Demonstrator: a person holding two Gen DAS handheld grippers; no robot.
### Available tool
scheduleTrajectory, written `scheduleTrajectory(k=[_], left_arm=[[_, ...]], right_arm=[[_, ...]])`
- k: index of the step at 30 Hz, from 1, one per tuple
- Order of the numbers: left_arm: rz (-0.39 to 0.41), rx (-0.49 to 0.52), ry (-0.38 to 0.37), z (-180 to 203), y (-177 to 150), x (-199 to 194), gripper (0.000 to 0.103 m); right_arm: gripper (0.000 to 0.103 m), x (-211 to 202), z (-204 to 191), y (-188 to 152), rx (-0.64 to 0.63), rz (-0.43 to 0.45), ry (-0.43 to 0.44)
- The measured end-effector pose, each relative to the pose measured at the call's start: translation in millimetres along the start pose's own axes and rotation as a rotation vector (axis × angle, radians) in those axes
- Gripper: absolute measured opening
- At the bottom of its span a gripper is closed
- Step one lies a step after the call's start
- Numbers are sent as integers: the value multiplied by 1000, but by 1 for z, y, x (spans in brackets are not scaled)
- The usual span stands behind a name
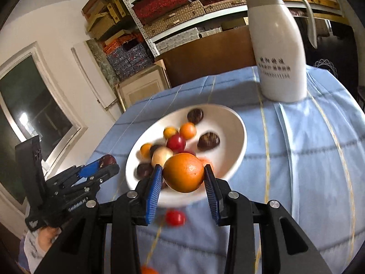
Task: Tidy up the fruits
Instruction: 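Place the orange and passion fruit on the plate and open both tools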
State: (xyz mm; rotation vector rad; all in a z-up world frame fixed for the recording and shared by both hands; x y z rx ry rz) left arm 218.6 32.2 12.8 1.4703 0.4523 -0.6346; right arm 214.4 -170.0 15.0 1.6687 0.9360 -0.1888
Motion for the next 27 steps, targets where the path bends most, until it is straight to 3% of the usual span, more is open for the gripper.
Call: scheduleTrajectory(k=[6,8,9,10,11,14,23,27], left_arm=[[-26,-25,10,-6,12,39,42],[-31,-13,24,-8,9,48,47],[-31,-14,27,-9,8,49,58],[-27,-20,22,-10,7,50,69],[-28,-22,23,-11,6,50,73],[-16,-10,42,-11,3,45,74],[25,25,75,-8,-25,9,96],[4,42,71,0,-49,-3,96]], right_arm=[[38,56,16,18,27,-44,-38],[38,71,24,15,51,-64,-42],[41,73,26,14,61,-62,-41],[49,73,30,14,78,-50,-37],[54,72,35,13,98,-43,-34],[55,65,39,13,116,-31,-29],[64,22,23,0,62,23,-43],[64,9,21,-22,59,9,-36]])
Point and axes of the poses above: each gripper's, at about its wrist camera, not at the fingertips, and x roughly the way its jaws point, z to its right, y to its top, the point moved 5 cm from there along x, roughly the way its jaws point, and after that the axes turned 6 degrees about -x, right-handed, at the moved point
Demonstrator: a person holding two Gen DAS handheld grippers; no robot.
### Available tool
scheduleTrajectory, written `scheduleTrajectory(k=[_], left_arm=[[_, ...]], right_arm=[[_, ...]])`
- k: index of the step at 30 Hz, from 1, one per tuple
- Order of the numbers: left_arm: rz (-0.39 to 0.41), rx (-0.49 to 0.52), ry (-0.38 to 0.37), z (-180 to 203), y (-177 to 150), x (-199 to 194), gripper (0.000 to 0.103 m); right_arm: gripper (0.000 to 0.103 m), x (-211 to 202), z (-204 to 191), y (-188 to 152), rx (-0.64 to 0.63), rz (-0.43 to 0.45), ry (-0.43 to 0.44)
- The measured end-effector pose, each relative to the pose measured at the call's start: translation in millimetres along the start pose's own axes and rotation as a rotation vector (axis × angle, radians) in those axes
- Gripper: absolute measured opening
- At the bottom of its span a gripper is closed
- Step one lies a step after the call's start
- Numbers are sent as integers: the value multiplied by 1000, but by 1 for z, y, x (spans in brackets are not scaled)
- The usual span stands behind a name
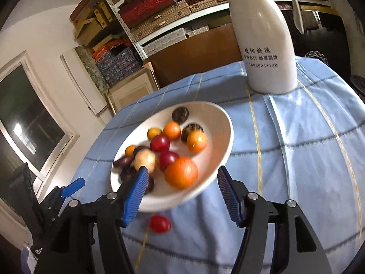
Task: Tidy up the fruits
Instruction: 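Place the orange and passion fruit on the plate and open both tools, then grasp the last orange with the left tool while the right tool grasps a red plum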
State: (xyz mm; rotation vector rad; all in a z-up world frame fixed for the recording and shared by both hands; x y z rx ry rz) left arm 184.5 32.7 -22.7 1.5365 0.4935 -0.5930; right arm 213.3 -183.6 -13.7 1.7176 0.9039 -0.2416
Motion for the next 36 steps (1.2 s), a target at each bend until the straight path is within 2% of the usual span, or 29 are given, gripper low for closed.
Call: scheduleTrajectory(k=[3,6,13,16,22,29,36], left_arm=[[12,48,-27,15,-15,-18,97],[30,96,-49,32,-31,-35,98],[-7,183,-136,69,-70,-58,98],[-25,202,-209,81,-77,-63,98],[-57,267,-256,103,-86,-63,98],[-97,263,-313,107,-90,-59,96],[-192,200,-351,102,-91,-41,73]], right_arm=[[65,-7,1,-17,3,-19,2],[73,-13,8,-28,29,-29,-10],[74,-22,19,-35,79,-25,-6],[74,-22,19,-37,71,-31,-8],[74,-20,17,-39,59,-45,-16],[74,-19,15,-39,52,-52,-20],[74,-17,13,-40,42,-61,-22]])
Point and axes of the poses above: each gripper's, at about its wrist camera, not at the fingertips, and x roughly the way its jaws point, z to its right, y to its top, the point moved 5 cm from there along x, roughly the way its jaws point, and after that the axes turned 6 degrees about -x, right-handed, at the moved point
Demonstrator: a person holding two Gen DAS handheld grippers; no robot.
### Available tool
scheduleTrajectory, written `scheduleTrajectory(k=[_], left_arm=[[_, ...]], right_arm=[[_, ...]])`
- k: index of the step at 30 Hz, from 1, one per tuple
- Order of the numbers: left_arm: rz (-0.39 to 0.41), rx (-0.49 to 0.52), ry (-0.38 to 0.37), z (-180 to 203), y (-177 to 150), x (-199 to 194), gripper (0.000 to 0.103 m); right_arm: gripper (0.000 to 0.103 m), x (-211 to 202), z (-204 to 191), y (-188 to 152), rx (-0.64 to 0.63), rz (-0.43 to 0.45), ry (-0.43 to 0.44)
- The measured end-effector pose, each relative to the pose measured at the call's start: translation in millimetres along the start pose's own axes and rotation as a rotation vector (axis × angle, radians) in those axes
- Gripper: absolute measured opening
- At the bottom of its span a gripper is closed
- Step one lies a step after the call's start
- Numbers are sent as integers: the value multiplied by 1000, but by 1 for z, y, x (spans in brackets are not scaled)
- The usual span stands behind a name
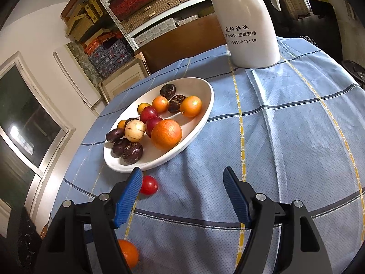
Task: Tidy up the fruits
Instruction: 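Grasp the last orange with the left tool while the right tool grasps a red plum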
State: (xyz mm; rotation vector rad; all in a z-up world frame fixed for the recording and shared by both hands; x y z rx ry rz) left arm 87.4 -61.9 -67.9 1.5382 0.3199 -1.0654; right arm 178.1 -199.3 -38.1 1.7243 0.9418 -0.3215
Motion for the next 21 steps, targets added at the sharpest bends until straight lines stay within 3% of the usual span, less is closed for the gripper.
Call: scheduleTrajectory(k=[2,4,6,11,17,21], left_arm=[[-15,-8,-11,-1,-1,4,67],[-34,-3,-17,0,-2,8,50],[-46,2,-20,1,-3,10,45],[4,-37,-5,-10,-1,-3,45],[54,-184,101,-58,5,-15,44],[54,-227,120,-72,5,-15,44]], right_arm=[[74,0,0,0,-1,-1,0],[74,1,-1,0,-4,-3,0],[74,1,-2,-1,-10,-5,1],[74,6,-10,-5,-40,-18,6],[74,22,-36,-16,-179,-58,-29],[63,38,-58,-24,-304,-90,-81]])
Point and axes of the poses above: each gripper's, at about its wrist camera, not at the fingertips, and x roughly the way its jaws point, z to its right, y to its top, the point moved 5 cm from there along x, roughly the way its jaws point, and after that the axes turned 6 degrees about -x, right-handed, at the moved point
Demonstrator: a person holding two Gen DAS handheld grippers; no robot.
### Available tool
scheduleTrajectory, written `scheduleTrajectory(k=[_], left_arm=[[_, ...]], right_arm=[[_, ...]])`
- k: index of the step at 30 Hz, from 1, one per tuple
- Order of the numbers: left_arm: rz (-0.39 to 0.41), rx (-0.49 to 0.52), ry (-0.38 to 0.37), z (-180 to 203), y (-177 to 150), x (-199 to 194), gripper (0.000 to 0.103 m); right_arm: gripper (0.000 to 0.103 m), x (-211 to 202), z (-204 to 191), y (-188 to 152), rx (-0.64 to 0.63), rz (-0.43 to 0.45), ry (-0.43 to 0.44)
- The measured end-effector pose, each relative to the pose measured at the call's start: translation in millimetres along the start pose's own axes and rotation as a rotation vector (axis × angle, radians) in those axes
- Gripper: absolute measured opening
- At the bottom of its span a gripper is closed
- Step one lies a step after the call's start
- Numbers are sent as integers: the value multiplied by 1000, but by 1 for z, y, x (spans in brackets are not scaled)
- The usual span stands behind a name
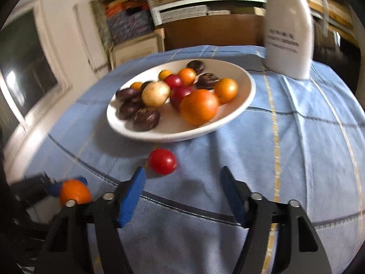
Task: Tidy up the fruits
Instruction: 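Grasp the last orange with the left tool while the right tool grasps a red plum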
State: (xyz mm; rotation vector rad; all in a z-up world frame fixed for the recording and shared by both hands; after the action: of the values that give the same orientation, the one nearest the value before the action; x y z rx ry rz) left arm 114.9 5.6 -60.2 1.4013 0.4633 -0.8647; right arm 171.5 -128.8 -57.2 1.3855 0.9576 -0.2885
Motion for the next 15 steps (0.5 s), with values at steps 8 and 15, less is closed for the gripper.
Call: scheduleTrajectory(k=[8,15], left_arm=[[-30,19,9,5,-7,7,44],[-59,28,4,7,-9,14,44]], right_arm=[[45,22,-15,8,-37,-45,10],[31,25,-14,8,-10,-44,51]])
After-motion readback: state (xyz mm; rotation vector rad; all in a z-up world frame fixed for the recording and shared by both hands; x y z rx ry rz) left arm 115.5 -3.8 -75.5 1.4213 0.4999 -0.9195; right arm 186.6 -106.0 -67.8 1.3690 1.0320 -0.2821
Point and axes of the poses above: each gripper's, at about its wrist camera, not at the fingertips, and x roughly the way its jaws point, z to its right, y to its top, the point moved 5 cm from there along x, roughly the way its jaws point, and after that the axes turned 6 degrees about -x, right-handed, at the moved point
